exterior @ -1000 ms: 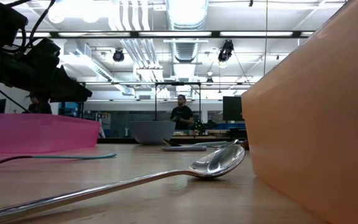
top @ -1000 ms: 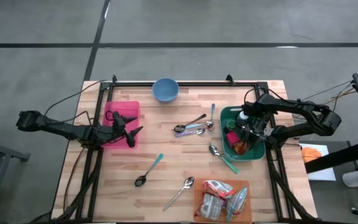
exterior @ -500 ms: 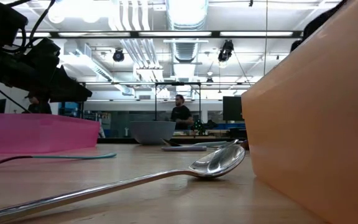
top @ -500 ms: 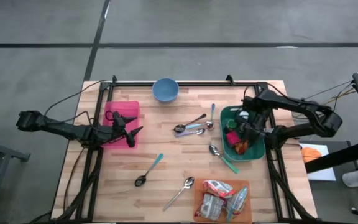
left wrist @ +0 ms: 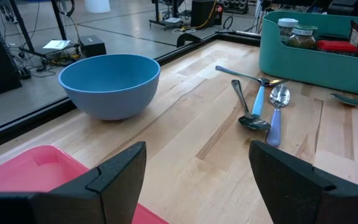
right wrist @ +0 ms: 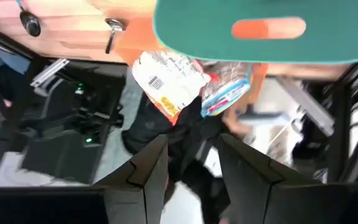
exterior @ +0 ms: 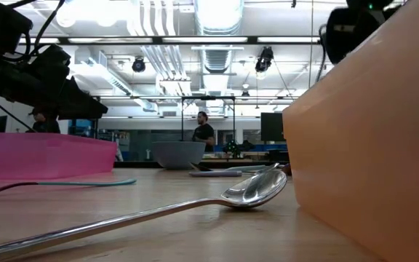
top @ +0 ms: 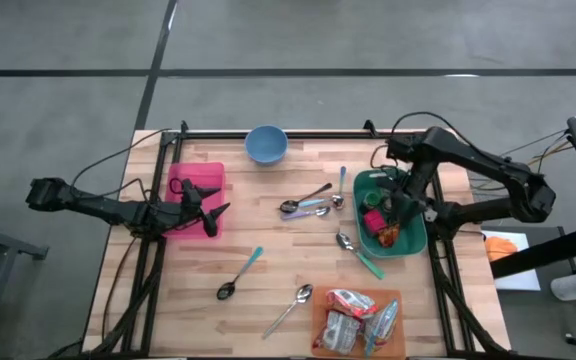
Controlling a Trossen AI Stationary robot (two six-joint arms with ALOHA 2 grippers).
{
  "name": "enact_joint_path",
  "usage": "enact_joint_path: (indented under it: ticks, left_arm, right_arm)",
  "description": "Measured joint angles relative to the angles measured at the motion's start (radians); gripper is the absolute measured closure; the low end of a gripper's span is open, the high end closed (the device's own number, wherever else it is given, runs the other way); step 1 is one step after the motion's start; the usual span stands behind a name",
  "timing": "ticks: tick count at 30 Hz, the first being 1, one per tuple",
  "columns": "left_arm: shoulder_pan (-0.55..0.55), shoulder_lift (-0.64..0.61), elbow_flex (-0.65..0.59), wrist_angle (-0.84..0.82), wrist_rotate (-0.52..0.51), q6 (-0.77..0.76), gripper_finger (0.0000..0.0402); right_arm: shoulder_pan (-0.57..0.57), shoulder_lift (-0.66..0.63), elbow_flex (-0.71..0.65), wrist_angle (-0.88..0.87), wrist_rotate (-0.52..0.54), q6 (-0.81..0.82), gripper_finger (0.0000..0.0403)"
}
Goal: Pick & Place Food Item
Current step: Put the purple spoon into the pink bin
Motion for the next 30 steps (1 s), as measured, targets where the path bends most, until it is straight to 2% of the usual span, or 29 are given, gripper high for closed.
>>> enact_joint_path:
  ticks: [8, 15, 25, 30]
  left_arm:
    - [0.000, 0.000, 0.000, 0.000, 0.000, 0.000, 0.0116]
    - [0.000, 0.000, 0.000, 0.000, 0.000, 0.000, 0.0116]
    - [0.000, 0.000, 0.000, 0.000, 0.000, 0.000, 0.0116]
    - [0.000, 0.000, 0.000, 0.000, 0.000, 0.000, 0.0116]
  right_arm:
    - [0.107, 0.000, 0.167, 0.021, 0.226, -0.068, 0.0261]
    - [0.231, 0.000, 0.267, 0.161, 0.417, -0.148, 0.0261]
    - [0.429, 0.000, 0.273, 0.451, 0.706, -0.305, 0.0261]
    - [0.516, 0.002, 0.263, 0.552, 0.809, -0.383, 0.0261]
